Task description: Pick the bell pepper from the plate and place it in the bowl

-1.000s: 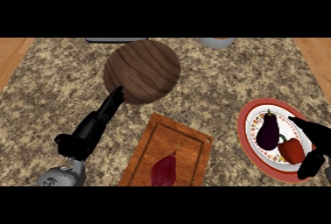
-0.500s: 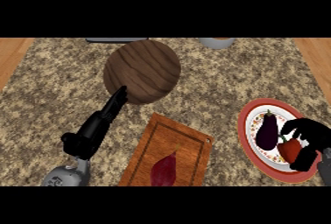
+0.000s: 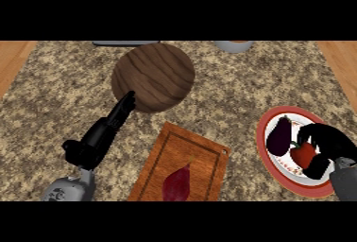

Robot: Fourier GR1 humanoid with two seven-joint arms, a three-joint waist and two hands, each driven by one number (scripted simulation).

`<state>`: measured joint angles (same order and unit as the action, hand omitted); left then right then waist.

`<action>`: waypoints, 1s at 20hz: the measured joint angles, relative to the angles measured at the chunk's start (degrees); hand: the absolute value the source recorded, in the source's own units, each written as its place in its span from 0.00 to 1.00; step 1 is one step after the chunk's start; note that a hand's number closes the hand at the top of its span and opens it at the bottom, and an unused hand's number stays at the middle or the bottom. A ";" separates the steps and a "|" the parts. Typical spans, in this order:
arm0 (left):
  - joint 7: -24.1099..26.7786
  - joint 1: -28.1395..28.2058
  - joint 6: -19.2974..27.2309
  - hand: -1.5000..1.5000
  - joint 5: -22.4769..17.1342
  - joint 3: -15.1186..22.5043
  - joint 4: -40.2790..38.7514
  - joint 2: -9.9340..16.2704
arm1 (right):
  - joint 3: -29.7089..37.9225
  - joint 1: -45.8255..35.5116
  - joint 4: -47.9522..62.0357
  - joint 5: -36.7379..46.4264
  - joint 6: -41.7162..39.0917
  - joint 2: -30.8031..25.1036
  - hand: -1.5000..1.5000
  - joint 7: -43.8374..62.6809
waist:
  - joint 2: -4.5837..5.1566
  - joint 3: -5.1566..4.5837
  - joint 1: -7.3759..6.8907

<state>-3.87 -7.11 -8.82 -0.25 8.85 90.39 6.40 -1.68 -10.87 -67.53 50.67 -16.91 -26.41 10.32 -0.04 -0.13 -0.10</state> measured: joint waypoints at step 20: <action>-1.11 -5.40 -3.34 0.50 0.63 5.96 -2.14 -3.23 | -27.61 -39.94 -1.50 9.98 18.87 26.08 1.00 44.11 | 1.23 0.01 -11.62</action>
<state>-4.98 -12.51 -12.17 0.39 14.80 88.25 3.17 -29.30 -50.81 -69.03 60.65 1.97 -0.33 54.43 1.19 -0.12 -11.71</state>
